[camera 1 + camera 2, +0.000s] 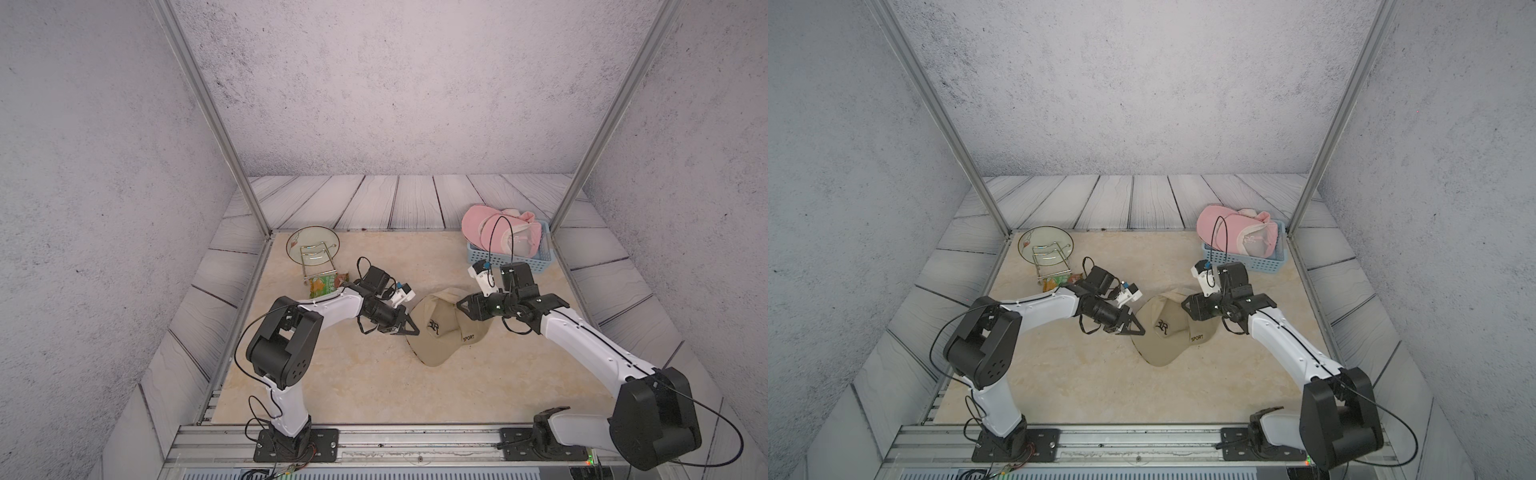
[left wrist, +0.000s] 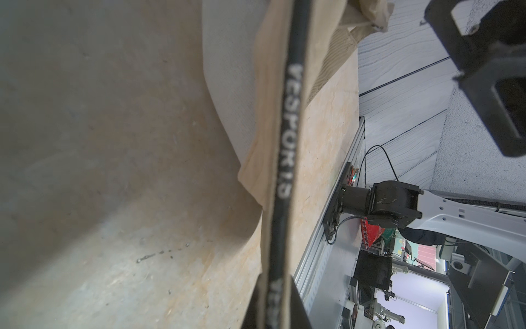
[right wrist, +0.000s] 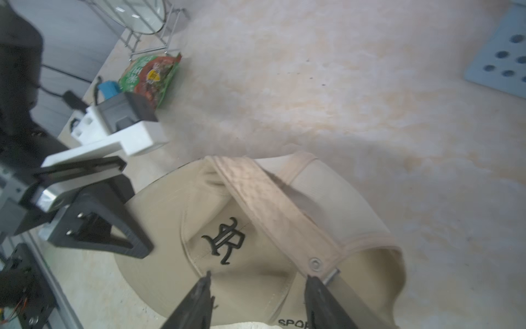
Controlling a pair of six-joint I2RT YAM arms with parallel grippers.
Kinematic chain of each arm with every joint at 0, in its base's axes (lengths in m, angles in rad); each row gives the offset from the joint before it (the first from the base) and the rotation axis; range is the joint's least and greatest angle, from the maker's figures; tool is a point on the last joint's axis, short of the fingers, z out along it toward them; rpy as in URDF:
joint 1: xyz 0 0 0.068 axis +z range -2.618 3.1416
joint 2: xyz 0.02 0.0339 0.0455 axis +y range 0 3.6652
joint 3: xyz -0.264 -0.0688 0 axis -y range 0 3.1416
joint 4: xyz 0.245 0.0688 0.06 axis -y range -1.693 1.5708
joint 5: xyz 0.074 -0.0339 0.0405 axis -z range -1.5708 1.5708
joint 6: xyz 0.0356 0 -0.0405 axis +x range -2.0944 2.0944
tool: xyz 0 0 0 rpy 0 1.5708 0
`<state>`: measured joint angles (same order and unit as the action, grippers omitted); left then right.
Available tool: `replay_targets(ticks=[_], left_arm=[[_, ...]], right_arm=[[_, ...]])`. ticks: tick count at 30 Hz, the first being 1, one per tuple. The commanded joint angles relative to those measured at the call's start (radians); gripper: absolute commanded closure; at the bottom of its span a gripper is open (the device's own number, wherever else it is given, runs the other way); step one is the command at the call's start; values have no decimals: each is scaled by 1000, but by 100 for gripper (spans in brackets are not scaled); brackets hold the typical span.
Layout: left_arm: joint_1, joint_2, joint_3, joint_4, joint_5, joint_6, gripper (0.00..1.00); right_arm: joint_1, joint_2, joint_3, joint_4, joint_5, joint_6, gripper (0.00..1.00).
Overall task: Turn the baseball cap inside out
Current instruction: Turn over the baseball cap.
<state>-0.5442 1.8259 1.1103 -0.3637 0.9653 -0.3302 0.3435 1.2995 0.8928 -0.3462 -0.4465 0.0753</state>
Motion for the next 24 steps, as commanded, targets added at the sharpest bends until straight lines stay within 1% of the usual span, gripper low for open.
replay_targets(ticks=[1, 5, 7, 9, 13, 16, 21, 24], left_arm=[[1, 36, 11, -51, -86, 19, 100], [1, 33, 10, -54, -87, 20, 100], [1, 35, 13, -56, -89, 22, 100], [1, 41, 13, -58, -89, 24, 100], [1, 47, 12, -59, -89, 25, 100], [1, 46, 14, -66, -94, 30, 100], [1, 50, 15, -64, -94, 31, 100], [1, 51, 14, -67, -95, 34, 100]], right_arm=[[53, 18, -12, -15, -59, -53, 47], [66, 84, -16, -16, -27, -25, 51], [73, 120, -18, -4, 18, -6, 51], [75, 159, -8, -1, 91, 20, 51], [79, 228, 17, 9, 230, 59, 49], [84, 267, 34, 21, 317, 85, 44], [87, 335, 78, 36, 421, 125, 42], [88, 375, 98, 59, 435, 135, 42]])
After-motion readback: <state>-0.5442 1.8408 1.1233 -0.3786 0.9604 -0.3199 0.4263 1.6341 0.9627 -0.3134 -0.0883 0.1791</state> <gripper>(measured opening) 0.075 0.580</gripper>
